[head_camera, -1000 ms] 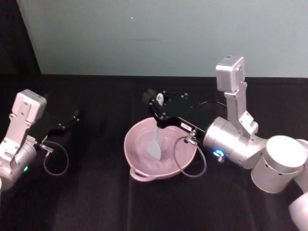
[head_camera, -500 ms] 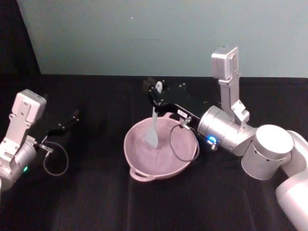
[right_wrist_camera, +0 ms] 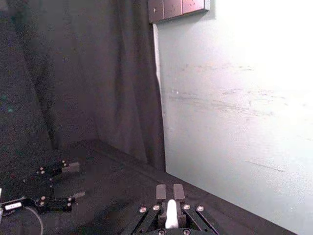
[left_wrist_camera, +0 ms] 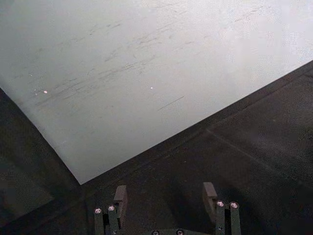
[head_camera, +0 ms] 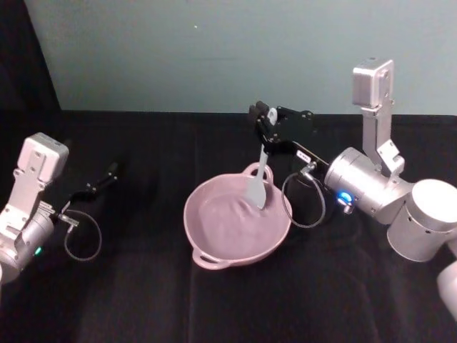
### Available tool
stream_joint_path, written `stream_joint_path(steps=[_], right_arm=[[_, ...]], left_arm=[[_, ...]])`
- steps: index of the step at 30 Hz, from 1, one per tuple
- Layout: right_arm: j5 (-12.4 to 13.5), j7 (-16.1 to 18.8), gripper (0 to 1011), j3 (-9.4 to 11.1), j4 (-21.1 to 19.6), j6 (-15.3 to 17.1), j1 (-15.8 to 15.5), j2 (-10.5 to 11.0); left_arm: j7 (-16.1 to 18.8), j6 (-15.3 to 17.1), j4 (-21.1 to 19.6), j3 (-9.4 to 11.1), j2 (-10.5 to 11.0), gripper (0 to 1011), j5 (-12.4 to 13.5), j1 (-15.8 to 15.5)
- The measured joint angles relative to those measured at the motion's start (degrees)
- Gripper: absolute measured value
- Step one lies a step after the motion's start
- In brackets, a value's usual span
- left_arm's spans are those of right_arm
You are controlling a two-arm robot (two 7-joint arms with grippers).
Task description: Use the one hand to pick up the spoon and stir the clear water in the bowl.
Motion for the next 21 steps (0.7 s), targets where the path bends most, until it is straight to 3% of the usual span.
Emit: stream_joint_path(steps=[10,21], right_arm=[[-0.42,-0.27,105,0.08,-6.54,1.63,-4.16,2.37],[0.73,0.6,105,-1.69,-9.87,2.07,-6.77,1.96]], left_arm=[[0.0,0.0,0.0,0.0,0.0,1011,0.01,0.0],[0.0,0.0,0.0,0.0,0.0,1011,0.0,0.0]])
